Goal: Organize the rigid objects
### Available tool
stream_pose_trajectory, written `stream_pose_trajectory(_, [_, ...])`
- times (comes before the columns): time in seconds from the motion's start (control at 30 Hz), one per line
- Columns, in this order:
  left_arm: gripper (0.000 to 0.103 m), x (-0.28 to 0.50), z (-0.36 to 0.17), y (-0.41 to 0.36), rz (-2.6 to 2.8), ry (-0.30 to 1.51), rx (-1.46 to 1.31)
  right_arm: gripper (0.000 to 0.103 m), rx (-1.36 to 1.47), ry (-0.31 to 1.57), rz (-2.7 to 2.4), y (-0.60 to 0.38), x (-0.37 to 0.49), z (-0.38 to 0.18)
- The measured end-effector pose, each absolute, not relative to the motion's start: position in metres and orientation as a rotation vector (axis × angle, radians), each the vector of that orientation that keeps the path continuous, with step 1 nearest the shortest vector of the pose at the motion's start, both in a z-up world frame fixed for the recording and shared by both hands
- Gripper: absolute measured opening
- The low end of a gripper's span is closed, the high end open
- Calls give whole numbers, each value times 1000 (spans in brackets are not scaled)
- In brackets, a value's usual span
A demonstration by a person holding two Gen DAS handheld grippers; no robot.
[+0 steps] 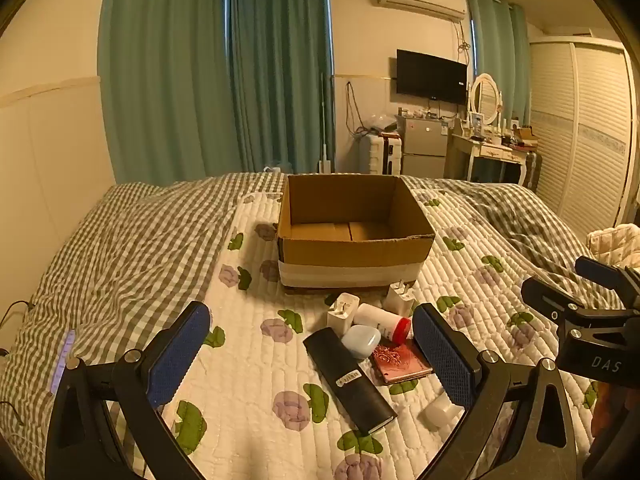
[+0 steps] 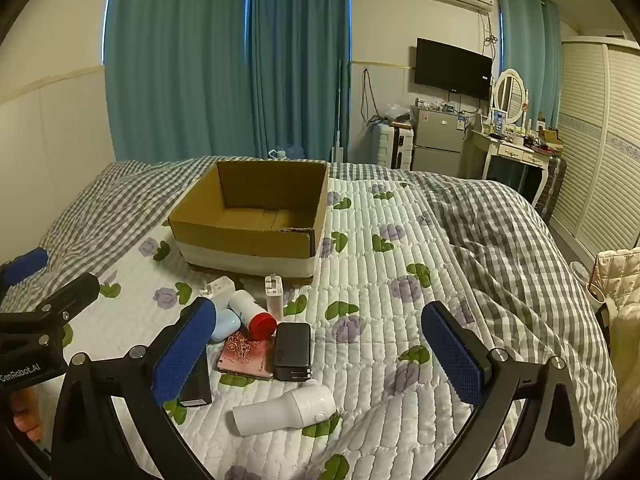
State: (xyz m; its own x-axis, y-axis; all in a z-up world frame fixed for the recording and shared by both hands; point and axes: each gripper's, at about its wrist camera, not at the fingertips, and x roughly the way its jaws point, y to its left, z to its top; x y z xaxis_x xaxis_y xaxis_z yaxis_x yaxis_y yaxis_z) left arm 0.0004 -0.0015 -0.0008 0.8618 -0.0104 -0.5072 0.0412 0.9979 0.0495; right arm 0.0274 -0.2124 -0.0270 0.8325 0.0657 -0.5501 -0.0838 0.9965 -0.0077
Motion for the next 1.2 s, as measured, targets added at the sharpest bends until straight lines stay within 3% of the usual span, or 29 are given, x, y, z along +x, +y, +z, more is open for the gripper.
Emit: stream_pose_trajectory(1.2, [103,4,4,5,-11,535,35,103,-28,571,84,-212,28,-26])
